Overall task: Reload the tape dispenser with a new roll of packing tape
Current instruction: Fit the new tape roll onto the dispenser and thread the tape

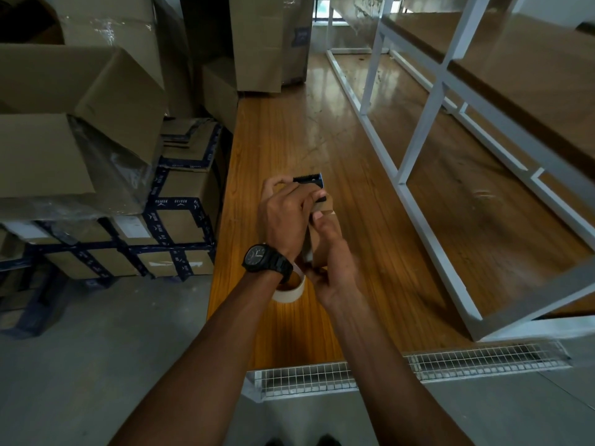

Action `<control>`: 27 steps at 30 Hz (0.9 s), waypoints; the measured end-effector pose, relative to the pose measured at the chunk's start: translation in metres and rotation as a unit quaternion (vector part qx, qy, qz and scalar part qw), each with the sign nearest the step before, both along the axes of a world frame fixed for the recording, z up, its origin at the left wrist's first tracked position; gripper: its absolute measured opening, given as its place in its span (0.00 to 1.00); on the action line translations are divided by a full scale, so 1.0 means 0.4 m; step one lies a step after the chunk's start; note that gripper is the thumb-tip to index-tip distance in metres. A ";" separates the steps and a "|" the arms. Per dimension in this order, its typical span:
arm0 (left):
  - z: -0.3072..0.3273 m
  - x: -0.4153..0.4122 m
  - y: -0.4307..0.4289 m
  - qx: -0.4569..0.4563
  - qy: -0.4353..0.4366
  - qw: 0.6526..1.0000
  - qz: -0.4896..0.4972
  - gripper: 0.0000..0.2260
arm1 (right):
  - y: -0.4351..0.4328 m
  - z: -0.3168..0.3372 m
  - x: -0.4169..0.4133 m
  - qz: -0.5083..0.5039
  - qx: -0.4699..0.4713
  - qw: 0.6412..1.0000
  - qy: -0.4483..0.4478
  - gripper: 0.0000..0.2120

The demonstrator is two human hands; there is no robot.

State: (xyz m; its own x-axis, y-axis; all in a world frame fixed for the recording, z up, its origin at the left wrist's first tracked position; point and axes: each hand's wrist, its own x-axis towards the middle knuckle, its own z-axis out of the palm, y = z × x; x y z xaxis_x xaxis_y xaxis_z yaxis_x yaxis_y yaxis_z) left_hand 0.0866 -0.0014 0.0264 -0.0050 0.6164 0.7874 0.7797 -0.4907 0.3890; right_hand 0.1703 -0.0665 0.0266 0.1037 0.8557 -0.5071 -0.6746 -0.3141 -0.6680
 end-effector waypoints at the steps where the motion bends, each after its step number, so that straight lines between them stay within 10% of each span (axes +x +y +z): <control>1: 0.001 0.004 -0.001 0.009 -0.016 1.000 -0.004 0.11 | 0.001 -0.002 0.001 -0.001 0.001 1.000 -0.011 0.21; 8: 0.021 0.036 -0.014 -0.096 -0.142 0.985 0.000 0.03 | 0.011 0.000 -0.001 -0.012 0.001 0.998 -0.054 0.17; 27: 0.048 0.032 -0.010 -0.080 -0.012 0.996 -0.022 0.04 | 0.056 -0.022 0.089 0.060 0.012 0.990 -0.124 0.27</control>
